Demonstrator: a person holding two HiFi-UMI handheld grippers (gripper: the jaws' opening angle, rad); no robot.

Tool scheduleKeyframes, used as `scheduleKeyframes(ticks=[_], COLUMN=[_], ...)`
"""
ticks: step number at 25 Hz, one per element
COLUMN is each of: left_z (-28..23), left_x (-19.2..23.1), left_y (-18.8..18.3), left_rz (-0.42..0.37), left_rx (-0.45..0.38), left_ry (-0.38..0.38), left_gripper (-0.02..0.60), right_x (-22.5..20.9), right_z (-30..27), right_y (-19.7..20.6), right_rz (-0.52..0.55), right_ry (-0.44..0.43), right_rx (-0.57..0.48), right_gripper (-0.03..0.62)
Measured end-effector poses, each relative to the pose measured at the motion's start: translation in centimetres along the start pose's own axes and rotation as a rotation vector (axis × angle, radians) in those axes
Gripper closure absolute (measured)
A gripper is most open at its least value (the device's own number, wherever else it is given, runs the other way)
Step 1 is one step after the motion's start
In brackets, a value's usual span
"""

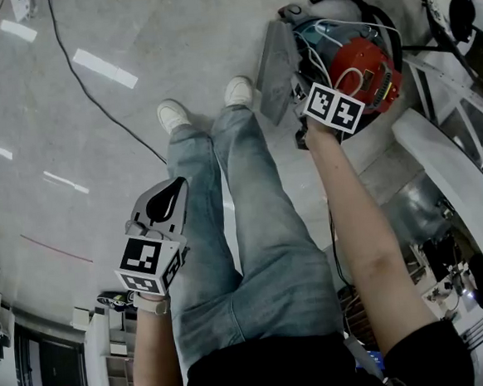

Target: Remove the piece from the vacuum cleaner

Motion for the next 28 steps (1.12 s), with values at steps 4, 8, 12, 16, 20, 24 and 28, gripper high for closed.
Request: scheduleKeyframes(ticks=[4,8,12,16,20,24,28], left_z=[0.0,0.0,0.0,-0.1,0.1,0.7,1.5], left_x=[0.0,-0.1,-0.1,-0.3,-0.3,-0.1,0.3], left_y=[-0.1,0.1,0.2,0.6,0.4,0.4,0.8], left_rz=[0.001,0.001,0.006,0.004,0.003,0.013,0.021], left_rx=[-0.001,-0.001,-0.002,0.0,-0.002,-0.018,-0.045], left_ry=[-0.001,0.0,-0.002,0.004,-0.001,-0.016,-0.033], left_gripper=[0.563,0.563,0.563,0.563,0.563,0.563,0.563], right_x=[0.0,0.0,0.0,1.9,8.4,13.3,16.8], right_z=[0.1,0.3,0.5,0.4,0.2,0.1,1.0], right_y=[-0.1,0.0,0.1,0.5,0.7,0.9,1.0], right_rz=[0.003,-0.008,-0.018,0.002,0.065,0.114,0.166], right_ry=[-0.002,-0.006,-0.017,-0.094,-0.202,-0.28,-0.361], right_rx=[-0.001,-0.006,-0.008,0.004,-0.004,0.003,-0.006], right_gripper=[0.542,0.542,0.542,0.544,0.545,0.545,0.545])
Point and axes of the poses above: the fingertips, and each gripper's own axes: z backward along the fingers, x to its left, y out of its underside, the point moved 9 cm from there along z, backward along the fingers, and after that the axes turned 11 degrees about y, right-handed, at the moved point
